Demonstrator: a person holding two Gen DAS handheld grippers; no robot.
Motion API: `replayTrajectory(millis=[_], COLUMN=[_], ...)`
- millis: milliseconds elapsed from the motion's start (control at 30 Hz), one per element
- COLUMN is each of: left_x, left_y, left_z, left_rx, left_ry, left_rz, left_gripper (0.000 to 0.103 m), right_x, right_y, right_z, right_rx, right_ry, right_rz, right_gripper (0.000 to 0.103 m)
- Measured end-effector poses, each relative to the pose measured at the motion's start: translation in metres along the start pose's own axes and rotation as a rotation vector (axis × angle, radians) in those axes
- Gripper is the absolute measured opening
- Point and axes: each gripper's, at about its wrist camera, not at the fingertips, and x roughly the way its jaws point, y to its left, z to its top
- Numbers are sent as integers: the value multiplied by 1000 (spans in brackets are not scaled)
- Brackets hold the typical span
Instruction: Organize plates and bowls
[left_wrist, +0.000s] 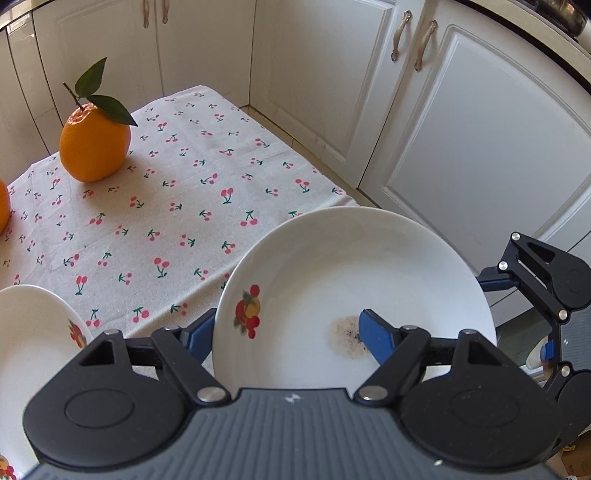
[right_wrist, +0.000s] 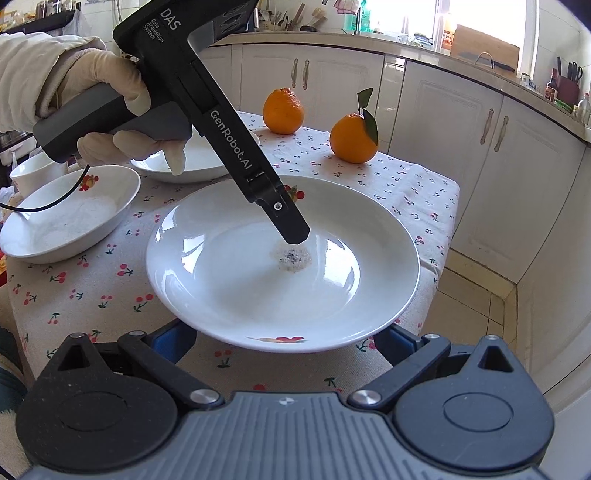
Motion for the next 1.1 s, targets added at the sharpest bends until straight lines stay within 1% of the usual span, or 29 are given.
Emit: replayTrajectory(millis=[200, 367, 567, 667, 733, 867, 933, 1100], left_x=[11, 14, 17, 15, 11, -7, -19, -55], left_y=[3, 6, 4, 2, 1, -2, -5, -22], left_z=[1, 2, 4, 3, 2, -3, -6, -17], left_rx=[2, 5, 21, 27, 28, 31, 30, 54], left_ry=[6, -6, -9, -8, -16, -40, -58, -119], left_rz=[12, 17, 34, 39, 53, 76, 85, 112], left_gripper=[80, 80, 80, 82, 87, 88, 90, 91], right_x=[8, 17, 18, 15, 11, -4, -11, -27], right_y=[-5, -9, -8, -6, -5, 0, 5, 25], right_z=[0, -2, -2, -2, -1, -1, -1, -2], right_rx=[5, 26, 44, 54, 71, 108, 119, 138], right_ry=[12, 18, 19, 22, 22, 20, 28, 17], right_rz=[-6, -9, -16, -22, -26, -58, -88, -119], right_gripper=[103, 103, 103, 103, 103, 103, 103, 103])
